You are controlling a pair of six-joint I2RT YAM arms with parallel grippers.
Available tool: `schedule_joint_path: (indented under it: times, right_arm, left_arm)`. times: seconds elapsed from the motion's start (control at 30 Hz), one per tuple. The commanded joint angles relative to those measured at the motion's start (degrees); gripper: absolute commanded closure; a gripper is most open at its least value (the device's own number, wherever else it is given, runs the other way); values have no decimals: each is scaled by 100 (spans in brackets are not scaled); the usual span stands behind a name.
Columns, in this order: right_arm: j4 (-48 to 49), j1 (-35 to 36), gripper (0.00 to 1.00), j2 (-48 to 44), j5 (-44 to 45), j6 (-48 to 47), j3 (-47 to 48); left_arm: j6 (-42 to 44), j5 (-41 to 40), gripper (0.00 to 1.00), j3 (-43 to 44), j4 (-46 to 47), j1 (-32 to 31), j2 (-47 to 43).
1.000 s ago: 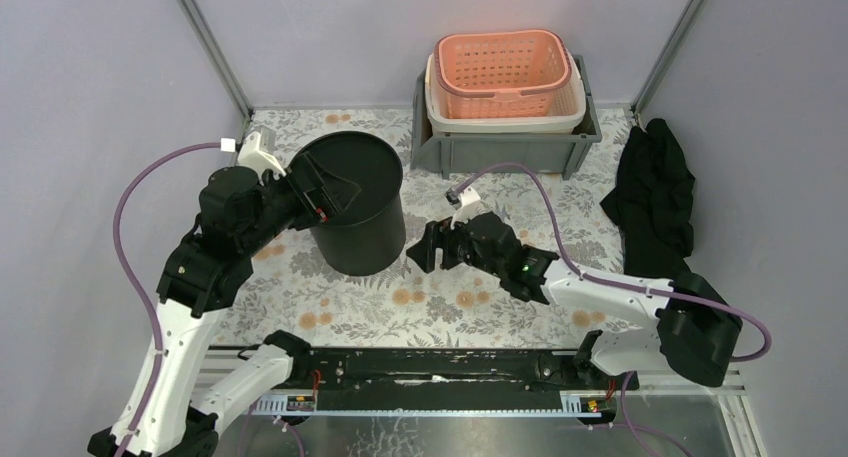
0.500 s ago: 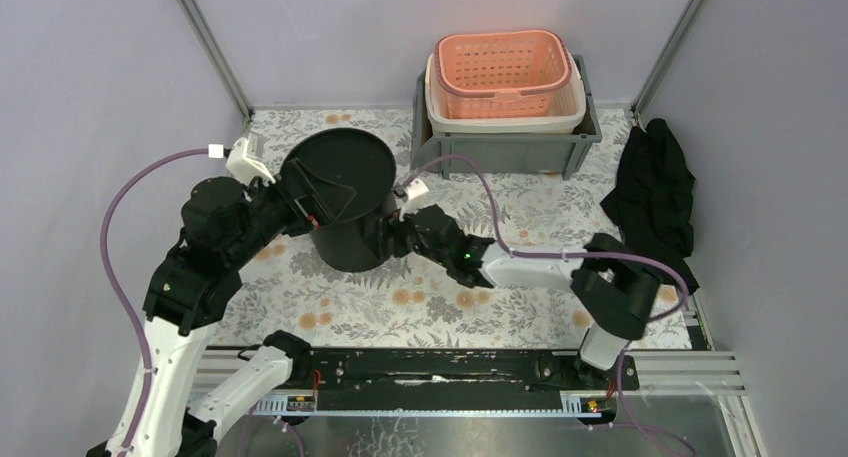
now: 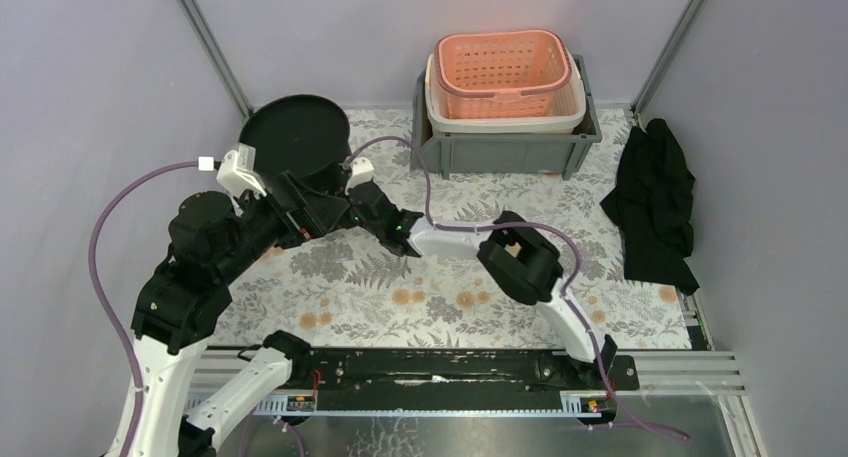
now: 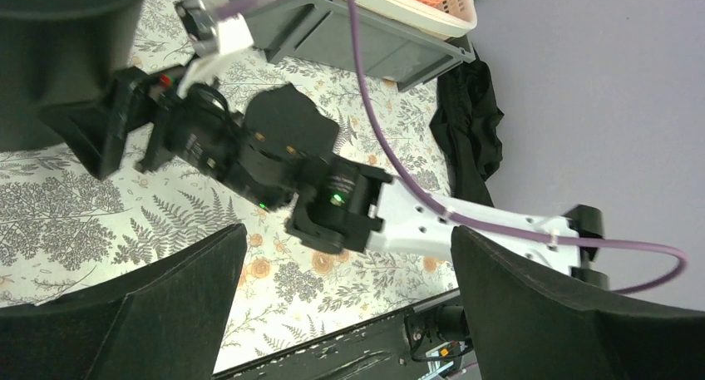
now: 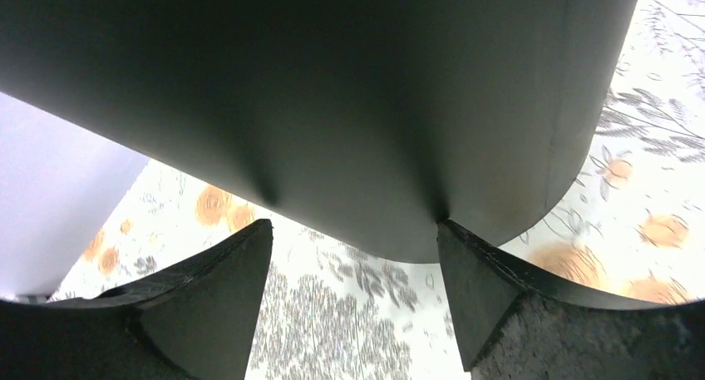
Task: Turn the large container upside down
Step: Move the container to the corner of the board.
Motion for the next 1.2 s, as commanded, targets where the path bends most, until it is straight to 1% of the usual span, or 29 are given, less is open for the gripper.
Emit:
schedule_joint_path:
  times: [0.0,0.23,0.37,0.43,0.5,0.57,0.67,0.73,0.83,0.87,0.93,0.97,1.0,1.03,1.07,1.17]
  right_arm:
    - [-156,-338,20,749,-134,530,1126]
    - [-605,-687,18,2166,-591,831,3068]
    - [-727,-890,16,2985,-874,1099,4223]
    - [-676,-986,14,3302,-1082,1237,4650]
    - [-517,-1093,12,3424,-1392,1370,4800]
    - [-276,-1156,7,3150,-1677,1346,4424]
    - [219,-1153,7,2144,-1829,1040,2861]
    - [381,-1162,6,1273,-1921,969,1816]
    - [355,-1304,6,-10,-2267,1255,450]
    - [238,-1353,6,-402,-2423,1346,78]
    - [-489,-1419,6,-1287,-2600,1290,-400]
    - [-907,-1428,5,-1634,-2610,1185,-614]
    - [-1344,-1430,1,-1983,-2633,1093,-807]
    - [-1683,-1431,0,-2307,-2659,1015,-1026]
    - [-1931,-1431,1,-2670,-2728,984,-1309]
    - [-2261,-1431,1,-3777,-2953,1067,-2231]
  left_arm:
    - [17,-5,0,42,-154,-14,-131]
    - [15,-30,0,-45,-273,-18,-213]
    - [17,-120,0,-164,-306,-11,-243]
    - [8,-140,0,-216,-307,-12,-221]
    - [-9,-160,0,-256,-301,-16,-169]
    - [-11,-200,0,-288,-294,-12,-95]
    - [-2,-304,0,-337,-171,-16,25]
    - [-31,-329,0,-370,-1,-4,143]
    - [-120,-313,0,-469,327,-11,349]
    - [-157,-316,0,-528,443,-13,413]
    - [-226,-373,0,-739,759,-8,590]
    - [-269,-392,0,-862,929,-15,683]
    - [-288,-397,0,-1009,1156,-13,806]
    - [-310,-407,0,-1110,1307,-11,953]
    - [-347,-429,0,-1208,1462,-13,1111]
    - [-507,-461,0,-1479,2059,-16,1610]
